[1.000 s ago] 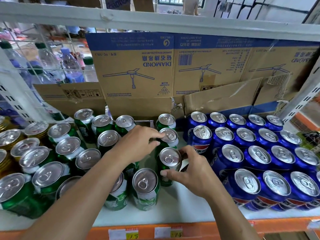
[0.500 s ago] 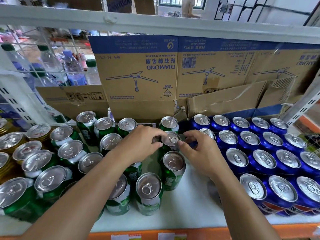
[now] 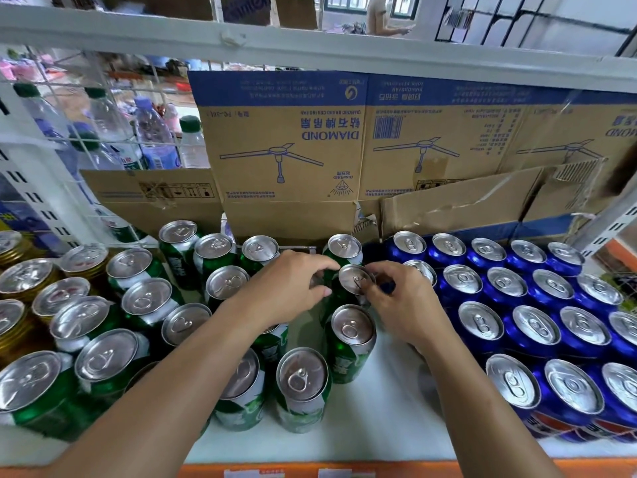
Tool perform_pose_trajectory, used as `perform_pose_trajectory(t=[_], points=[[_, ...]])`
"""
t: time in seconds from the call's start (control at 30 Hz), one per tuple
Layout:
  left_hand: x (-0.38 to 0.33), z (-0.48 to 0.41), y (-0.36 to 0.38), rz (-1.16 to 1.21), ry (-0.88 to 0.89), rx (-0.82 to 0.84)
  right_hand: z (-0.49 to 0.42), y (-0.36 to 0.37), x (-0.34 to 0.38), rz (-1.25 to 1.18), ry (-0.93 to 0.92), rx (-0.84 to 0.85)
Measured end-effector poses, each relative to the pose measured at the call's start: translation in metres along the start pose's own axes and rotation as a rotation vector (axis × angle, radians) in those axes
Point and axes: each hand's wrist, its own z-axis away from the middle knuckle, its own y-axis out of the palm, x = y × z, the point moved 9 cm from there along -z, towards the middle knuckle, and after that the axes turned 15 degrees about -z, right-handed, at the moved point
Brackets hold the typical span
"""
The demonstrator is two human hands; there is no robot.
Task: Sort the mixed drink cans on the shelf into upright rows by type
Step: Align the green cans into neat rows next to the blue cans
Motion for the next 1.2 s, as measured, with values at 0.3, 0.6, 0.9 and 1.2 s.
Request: perform_pose_trajectory(t=[0.3,0.6,0.9,1.2], points=[[0.012,0.022,-0.020,-0.265,-0.043,0.064,-0.004,0.009,-0.002,0.004,-0.038,0.001],[0.018,0.042,-0.009,-0.600,-0.035,0.342,-0.006,0.010,-0.004,0.010,-0.009,-0.013],[0.013,0.015,-0.030,-0.282,-0.045,0.222,-0.004,0.008,0.000,0.030,-0.013,0.001],[0.004,-0.016,-0.018,-0.330,-0.024,0.179,-0.002,0.007,0.002,0.045,-0.025,0.006]])
